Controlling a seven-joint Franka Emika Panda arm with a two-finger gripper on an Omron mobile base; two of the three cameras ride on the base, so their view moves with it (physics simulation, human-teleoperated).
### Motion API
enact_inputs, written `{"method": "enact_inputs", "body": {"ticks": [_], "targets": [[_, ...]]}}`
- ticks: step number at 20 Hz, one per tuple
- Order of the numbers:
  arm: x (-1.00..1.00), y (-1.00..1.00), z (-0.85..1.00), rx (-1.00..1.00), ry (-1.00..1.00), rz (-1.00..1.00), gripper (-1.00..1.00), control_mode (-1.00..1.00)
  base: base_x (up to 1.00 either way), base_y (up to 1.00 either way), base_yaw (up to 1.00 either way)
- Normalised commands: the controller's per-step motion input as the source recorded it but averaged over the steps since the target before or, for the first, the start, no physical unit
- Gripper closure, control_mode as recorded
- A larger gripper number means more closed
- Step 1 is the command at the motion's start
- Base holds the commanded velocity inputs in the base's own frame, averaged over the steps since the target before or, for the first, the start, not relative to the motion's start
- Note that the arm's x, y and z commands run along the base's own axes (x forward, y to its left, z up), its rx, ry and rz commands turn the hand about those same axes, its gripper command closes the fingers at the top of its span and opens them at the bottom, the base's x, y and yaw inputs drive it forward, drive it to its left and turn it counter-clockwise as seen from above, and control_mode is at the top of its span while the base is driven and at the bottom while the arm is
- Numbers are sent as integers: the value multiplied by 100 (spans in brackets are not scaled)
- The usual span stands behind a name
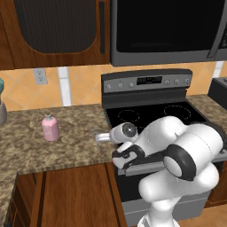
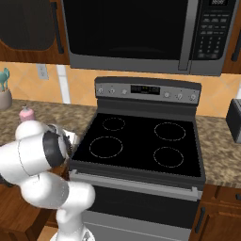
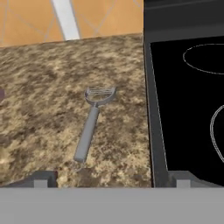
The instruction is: Pick the peeler from the drawer and place it on the counter.
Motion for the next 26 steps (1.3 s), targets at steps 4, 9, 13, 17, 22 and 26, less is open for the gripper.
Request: {"method": "enact_inputs", "body": {"ticks": [4,9,13,17,22,26], "targets": [[4,-33,100,7,0,0,-100,-100,0,0,0],[5,-13,100,8,2,0,-100,-100,0,0,0],[-37,-32,100,1,10,0,-100,-100,0,0,0],[-100,-79,67,0,0,6,-100,-100,0,0,0],[-100,-54,51,0,0,8,-100,-100,0,0,0],[-96,-22,61,0,5,0,-100,-100,0,0,0]]}}
